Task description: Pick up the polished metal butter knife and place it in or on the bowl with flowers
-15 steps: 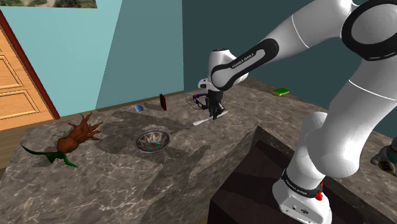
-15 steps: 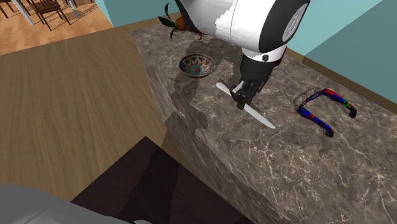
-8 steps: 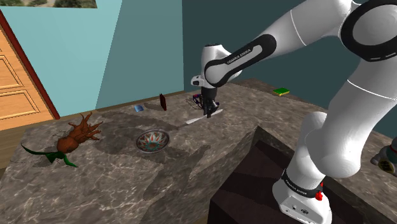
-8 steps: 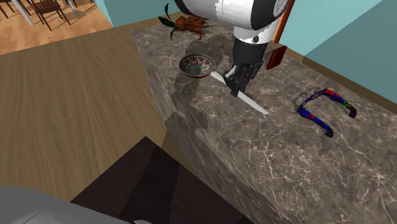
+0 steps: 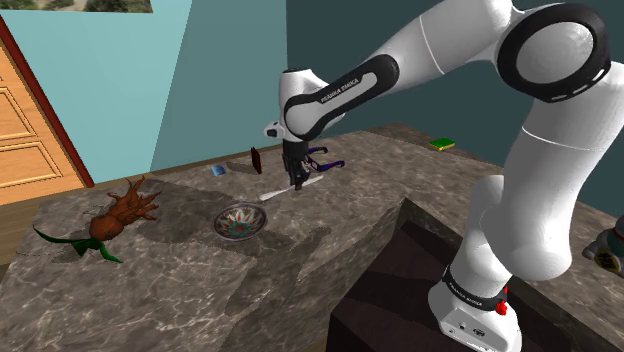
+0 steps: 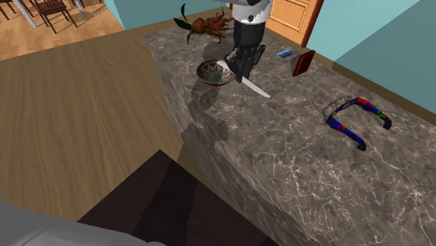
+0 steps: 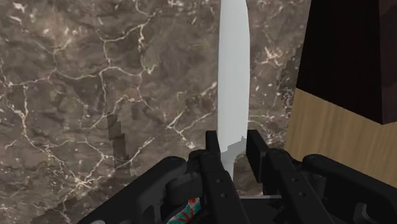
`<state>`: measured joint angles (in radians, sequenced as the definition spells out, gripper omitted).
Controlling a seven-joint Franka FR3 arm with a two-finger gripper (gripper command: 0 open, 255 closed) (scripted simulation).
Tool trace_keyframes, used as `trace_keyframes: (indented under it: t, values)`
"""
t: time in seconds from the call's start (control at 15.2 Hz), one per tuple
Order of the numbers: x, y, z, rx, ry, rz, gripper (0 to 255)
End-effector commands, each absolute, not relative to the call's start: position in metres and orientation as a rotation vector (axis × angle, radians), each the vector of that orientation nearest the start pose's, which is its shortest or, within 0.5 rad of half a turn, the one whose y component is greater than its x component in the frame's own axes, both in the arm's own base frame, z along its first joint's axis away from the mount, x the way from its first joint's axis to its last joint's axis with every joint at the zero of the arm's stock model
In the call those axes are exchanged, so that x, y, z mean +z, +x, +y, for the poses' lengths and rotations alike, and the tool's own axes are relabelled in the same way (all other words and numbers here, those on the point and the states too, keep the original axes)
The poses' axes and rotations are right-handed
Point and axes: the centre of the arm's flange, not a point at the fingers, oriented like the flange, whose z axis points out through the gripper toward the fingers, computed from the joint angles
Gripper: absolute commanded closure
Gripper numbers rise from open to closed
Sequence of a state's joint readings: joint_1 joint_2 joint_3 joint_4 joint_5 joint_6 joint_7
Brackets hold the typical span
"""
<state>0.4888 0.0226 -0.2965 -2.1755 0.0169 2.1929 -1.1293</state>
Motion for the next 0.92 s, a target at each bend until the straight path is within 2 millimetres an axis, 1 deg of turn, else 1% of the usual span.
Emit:
trace_keyframes:
  t: [0.0, 0.73, 0.79, 0.86]
  values:
    - [0.383, 0.537, 0.128, 0.001, -2.484, -1.909, 255]
    - [0.390, 0.600, 0.259, 0.001, -2.484, -1.909, 255]
    - [0.390, 0.603, 0.265, 0.001, -2.484, -1.909, 255]
    - [0.385, 0.603, 0.265, 0.001, -2.484, -1.909, 255]
